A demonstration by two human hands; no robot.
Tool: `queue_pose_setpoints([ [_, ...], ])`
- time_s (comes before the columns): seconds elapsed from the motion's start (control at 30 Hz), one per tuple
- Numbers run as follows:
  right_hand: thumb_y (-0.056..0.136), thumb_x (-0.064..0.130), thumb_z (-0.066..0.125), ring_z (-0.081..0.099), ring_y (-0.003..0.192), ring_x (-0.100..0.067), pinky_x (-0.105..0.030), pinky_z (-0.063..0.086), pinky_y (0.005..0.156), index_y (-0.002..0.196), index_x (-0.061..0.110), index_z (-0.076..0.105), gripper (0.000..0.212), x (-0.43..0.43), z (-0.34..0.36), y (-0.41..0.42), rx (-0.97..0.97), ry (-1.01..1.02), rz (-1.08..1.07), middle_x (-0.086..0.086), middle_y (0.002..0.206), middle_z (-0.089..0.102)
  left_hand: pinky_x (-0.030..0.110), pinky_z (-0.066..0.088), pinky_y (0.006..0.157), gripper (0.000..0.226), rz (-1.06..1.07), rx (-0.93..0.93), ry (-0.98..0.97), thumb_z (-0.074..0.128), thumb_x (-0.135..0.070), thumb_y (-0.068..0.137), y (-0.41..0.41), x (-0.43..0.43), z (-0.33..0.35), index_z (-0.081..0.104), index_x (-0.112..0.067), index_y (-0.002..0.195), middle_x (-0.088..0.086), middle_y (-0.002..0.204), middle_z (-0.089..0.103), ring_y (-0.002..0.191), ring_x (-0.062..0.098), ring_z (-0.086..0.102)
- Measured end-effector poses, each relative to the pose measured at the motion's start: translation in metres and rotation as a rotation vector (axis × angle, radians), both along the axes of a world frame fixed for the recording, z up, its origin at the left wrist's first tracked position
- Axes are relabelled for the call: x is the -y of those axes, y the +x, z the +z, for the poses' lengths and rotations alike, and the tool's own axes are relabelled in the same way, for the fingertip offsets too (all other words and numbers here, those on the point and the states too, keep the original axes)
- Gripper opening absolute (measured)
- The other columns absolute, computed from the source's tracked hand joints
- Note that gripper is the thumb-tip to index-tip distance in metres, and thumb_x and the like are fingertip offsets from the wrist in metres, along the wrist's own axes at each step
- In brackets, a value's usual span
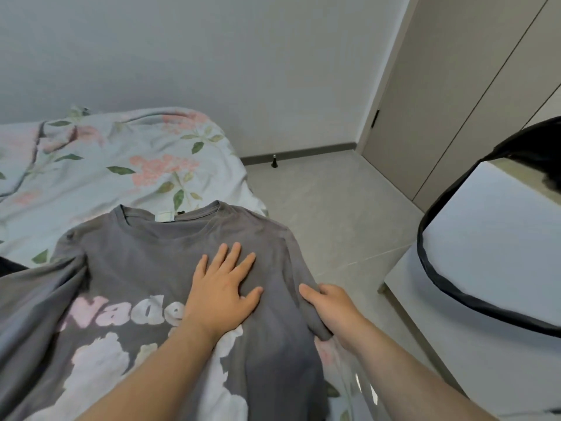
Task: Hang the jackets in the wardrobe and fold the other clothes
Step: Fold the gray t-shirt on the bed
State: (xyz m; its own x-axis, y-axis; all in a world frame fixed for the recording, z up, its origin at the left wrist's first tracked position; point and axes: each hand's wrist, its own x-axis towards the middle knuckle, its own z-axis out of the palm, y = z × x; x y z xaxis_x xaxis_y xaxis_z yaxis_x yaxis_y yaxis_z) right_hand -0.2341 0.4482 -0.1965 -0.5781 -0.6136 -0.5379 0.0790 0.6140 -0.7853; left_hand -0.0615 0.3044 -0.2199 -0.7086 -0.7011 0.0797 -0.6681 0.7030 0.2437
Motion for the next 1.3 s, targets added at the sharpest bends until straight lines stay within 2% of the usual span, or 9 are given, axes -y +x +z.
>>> queue_pose_setpoints([
  [0.07, 0.092, 0.027, 0.066, 0.064, 0.071, -0.02, -0.032, 0.047, 0.064, 0.076, 0.008, 0.066, 0.025, -0.002, 0.0, -0.007, -0.061, -0.005, 0.029, -0.011, 0.079, 0.069, 0.044, 0.003, 0.123, 0.077, 0.018, 0.001, -0.003, 0.023, -0.073, 0.081, 0.0, 0.001, 0.001, 0.025, -0.043, 0.152, -0.009, 0.164, 0.011, 0.152, 0.014, 0.002],
  [0.27, 0.094, 0.008, 0.062, 0.067, 0.075, -0.03, -0.036, 0.055, 0.068, 0.097, 0.0, 0.064, 0.008, -0.008, 0.01, -0.052, 0.26, -0.243, -0.321, -0.022, 0.094, 0.071, 0.042, 0.008, 0.122, 0.079, 0.049, -0.039, -0.025, 0.029, -0.076, 0.079, -0.002, 0.002, -0.003, 0.031, -0.043, 0.15, -0.009, 0.162, 0.021, 0.151, 0.013, 0.013],
  [0.5, 0.091, 0.041, 0.061, 0.071, 0.099, -0.036, -0.046, 0.057, 0.08, 0.101, -0.001, 0.077, 0.046, -0.028, 0.018, -0.068, 0.777, -0.292, -0.281, -0.023, 0.114, 0.07, 0.044, 0.014, 0.121, 0.085, 0.061, -0.06, -0.052, 0.034, -0.084, 0.075, -0.004, 0.003, -0.007, 0.036, -0.042, 0.148, -0.009, 0.16, 0.027, 0.149, 0.014, 0.02],
  [0.67, 0.069, -0.001, 0.063, 0.073, 0.078, -0.036, -0.048, 0.059, 0.075, 0.096, -0.006, 0.071, 0.029, -0.047, 0.008, -0.057, 0.744, -0.206, -0.324, -0.024, 0.1, 0.073, 0.044, 0.014, 0.121, 0.086, 0.065, -0.061, -0.057, 0.033, -0.085, 0.074, -0.005, 0.004, -0.008, 0.036, -0.041, 0.148, -0.009, 0.16, 0.028, 0.149, 0.014, 0.021],
  [0.77, 0.082, -0.004, 0.054, 0.072, 0.062, -0.029, -0.042, 0.06, 0.063, 0.087, -0.004, 0.065, 0.012, -0.042, 0.02, -0.074, 0.712, -0.379, -0.561, -0.02, 0.079, 0.073, 0.043, 0.014, 0.121, 0.087, 0.065, -0.058, -0.06, 0.032, -0.085, 0.073, -0.005, 0.004, -0.008, 0.036, -0.041, 0.148, -0.009, 0.16, 0.028, 0.149, 0.013, 0.021],
  [0.9, 0.099, 0.003, 0.047, 0.069, 0.054, -0.022, -0.028, 0.057, 0.051, 0.086, -0.003, 0.061, 0.02, -0.024, 0.037, -0.086, 0.651, -0.548, -0.655, -0.018, 0.068, 0.07, 0.043, 0.014, 0.121, 0.086, 0.068, -0.059, -0.068, 0.033, -0.085, 0.073, -0.005, 0.004, -0.008, 0.038, -0.041, 0.147, -0.009, 0.159, 0.029, 0.148, 0.014, 0.022],
  [1.1, 0.09, -0.016, 0.048, 0.061, 0.062, -0.021, -0.026, 0.055, 0.046, 0.077, 0.004, 0.058, 0.026, 0.024, 0.082, -0.061, 0.309, -0.477, -0.524, -0.015, 0.074, 0.06, 0.043, 0.013, 0.121, 0.087, 0.056, -0.049, -0.06, 0.031, -0.085, 0.075, -0.006, 0.004, -0.006, 0.034, -0.041, 0.149, -0.009, 0.16, 0.028, 0.149, 0.014, 0.02],
  [1.2, 0.088, -0.02, 0.041, 0.063, 0.078, -0.024, -0.031, 0.055, 0.053, 0.082, 0.002, 0.058, 0.029, 0.054, 0.099, -0.016, 0.407, -0.402, -0.386, -0.018, 0.088, 0.06, 0.043, 0.013, 0.121, 0.08, 0.06, -0.068, -0.042, 0.027, -0.08, 0.08, -0.005, 0.003, -0.005, 0.035, -0.04, 0.149, -0.009, 0.16, 0.028, 0.149, 0.013, 0.02],
  [1.3, 0.093, -0.017, 0.038, 0.062, 0.11, -0.035, -0.032, 0.054, 0.076, 0.117, -0.008, 0.056, 0.031, 0.065, 0.108, 0.023, 0.585, -0.365, -0.149, -0.027, 0.108, 0.061, 0.043, 0.016, 0.12, 0.067, 0.041, -0.138, -0.014, 0.024, -0.064, 0.088, -0.004, 0.003, -0.003, 0.041, -0.036, 0.146, -0.011, 0.156, 0.036, 0.148, 0.013, 0.023],
])
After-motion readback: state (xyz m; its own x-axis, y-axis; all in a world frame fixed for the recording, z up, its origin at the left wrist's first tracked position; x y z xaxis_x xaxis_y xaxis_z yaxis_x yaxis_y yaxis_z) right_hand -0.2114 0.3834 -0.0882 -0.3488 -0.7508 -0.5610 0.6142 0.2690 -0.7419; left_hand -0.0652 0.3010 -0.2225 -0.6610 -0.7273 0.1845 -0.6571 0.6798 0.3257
